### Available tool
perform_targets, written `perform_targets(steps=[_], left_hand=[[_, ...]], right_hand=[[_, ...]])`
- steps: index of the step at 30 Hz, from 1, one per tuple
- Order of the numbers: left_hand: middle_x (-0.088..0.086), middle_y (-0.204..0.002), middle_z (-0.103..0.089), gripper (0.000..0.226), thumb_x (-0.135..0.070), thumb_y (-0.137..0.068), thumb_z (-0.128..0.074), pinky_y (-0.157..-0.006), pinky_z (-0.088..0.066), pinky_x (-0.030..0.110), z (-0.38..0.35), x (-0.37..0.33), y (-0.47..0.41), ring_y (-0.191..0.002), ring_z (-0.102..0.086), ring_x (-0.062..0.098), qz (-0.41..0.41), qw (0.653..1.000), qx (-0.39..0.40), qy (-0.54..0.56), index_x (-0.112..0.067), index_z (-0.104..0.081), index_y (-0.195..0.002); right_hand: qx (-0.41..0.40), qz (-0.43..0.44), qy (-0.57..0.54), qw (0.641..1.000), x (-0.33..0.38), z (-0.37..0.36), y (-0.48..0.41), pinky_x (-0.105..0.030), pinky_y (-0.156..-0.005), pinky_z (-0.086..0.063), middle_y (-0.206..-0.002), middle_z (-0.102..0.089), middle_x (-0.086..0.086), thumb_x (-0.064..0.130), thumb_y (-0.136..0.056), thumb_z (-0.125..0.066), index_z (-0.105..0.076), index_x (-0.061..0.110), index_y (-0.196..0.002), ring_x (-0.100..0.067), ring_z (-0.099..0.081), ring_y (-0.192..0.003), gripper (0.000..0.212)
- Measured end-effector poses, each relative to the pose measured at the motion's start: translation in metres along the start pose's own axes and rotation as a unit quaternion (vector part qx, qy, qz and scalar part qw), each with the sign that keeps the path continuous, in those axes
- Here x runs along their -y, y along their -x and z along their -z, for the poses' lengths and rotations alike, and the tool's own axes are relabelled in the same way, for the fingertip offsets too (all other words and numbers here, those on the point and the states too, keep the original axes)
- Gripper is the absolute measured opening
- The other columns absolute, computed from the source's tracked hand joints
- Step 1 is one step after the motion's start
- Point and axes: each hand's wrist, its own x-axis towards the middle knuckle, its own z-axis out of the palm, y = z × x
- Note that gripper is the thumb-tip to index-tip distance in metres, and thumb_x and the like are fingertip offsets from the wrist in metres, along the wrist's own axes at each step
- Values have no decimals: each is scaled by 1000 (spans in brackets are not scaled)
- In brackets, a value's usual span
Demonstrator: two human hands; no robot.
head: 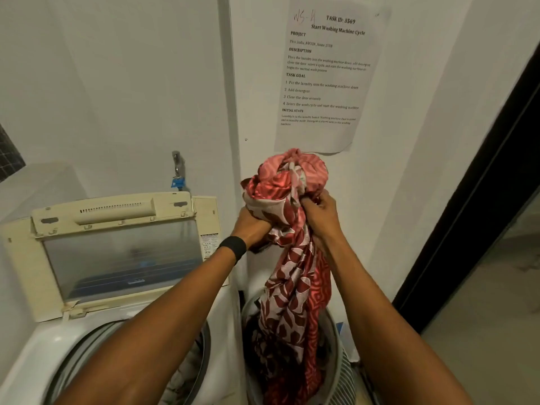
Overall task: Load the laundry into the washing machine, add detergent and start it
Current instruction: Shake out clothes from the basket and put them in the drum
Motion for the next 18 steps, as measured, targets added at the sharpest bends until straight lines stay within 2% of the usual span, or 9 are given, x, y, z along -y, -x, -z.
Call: perform_targets(steps=[3, 5, 7, 9, 11, 13, 15, 17, 18], left_hand=[[-10, -115, -64, 46, -30, -88, -75, -92, -46, 17, 10, -8, 3, -104, -60, 0, 6, 986, 167, 10, -30, -55, -130], [-5, -124, -62, 68, -33, -79, -80, -104, -46, 25, 13, -5, 2, -111, -60, 9, 20, 978, 202, -42, -23, -51, -140], [-2, -128, -61, 83, -36, -75, -86, -103, -44, 23, 7, 3, 2, -116, -59, 14, 25, 983, 165, -80, -16, -49, -146], [-1, -118, -63, 60, -30, -85, -83, -92, -42, 17, -9, 10, 5, -112, -60, 14, 13, 992, 76, -103, -12, -57, -137], [4, -114, -67, 47, -30, -88, -81, -88, -43, 18, -24, 13, 9, -107, -62, 17, 40, 998, -24, -43, -13, -62, -128], [5, -114, -71, 51, -38, -77, -86, -85, -48, 24, -33, 8, 11, -103, -66, 21, 91, 989, -82, 77, -18, -67, -119], [2, -108, -71, 53, -43, -70, -85, -82, -48, 26, -36, 0, 10, -94, -65, 19, 113, 981, -100, 124, -19, -69, -114], [-1, -101, -70, 42, -41, -73, -85, -79, -48, 26, -34, -6, 7, -88, -65, 17, 109, 981, -97, 126, -22, -67, -106], [0, -98, -71, 39, -42, -73, -83, -76, -49, 25, -34, -7, 5, -88, -67, 18, 108, 982, -99, 123, -23, -66, -102]], right_hand=[[6, -48, -77, 996, -6, -4, 6, -58, -91, -59, -108, -76, -14, 23, -87, -80, -72, 9, -116, -33, -74, -100, 33], [23, -50, -89, 995, -6, -5, 9, -51, -92, -60, -118, -75, -10, 18, -87, -81, -63, 13, -130, -28, -73, -106, 47], [39, -63, -96, 993, -7, -4, 11, -49, -92, -60, -120, -74, -10, 11, -86, -81, -61, 15, -133, -29, -73, -108, 51], [57, -80, -89, 991, -6, -4, 9, -51, -93, -60, -115, -75, -14, 1, -89, -74, -65, 8, -128, -34, -73, -105, 41], [82, -79, -102, 988, 0, 0, 6, -51, -96, -58, -111, -75, -17, -4, -91, -64, -68, 2, -121, -38, -71, -107, 31], [121, -66, -129, 982, 8, 3, 6, -51, -102, -53, -108, -71, -19, 0, -90, -59, -65, -5, -113, -39, -65, -107, 24], [124, -24, -91, 988, 8, 5, 9, -54, -107, -47, -112, -68, -17, 10, -88, -59, -68, 0, -108, -38, -61, -109, 24], [91, 46, 19, 995, -5, 8, 17, -52, -113, -44, -134, -61, -6, 34, -83, -64, -72, 22, -119, -26, -57, -126, 39], [69, 68, 73, 993, -12, 9, 25, -47, -116, -42, -144, -52, 1, 48, -79, -66, -66, 37, -129, -19, -51, -134, 51]])
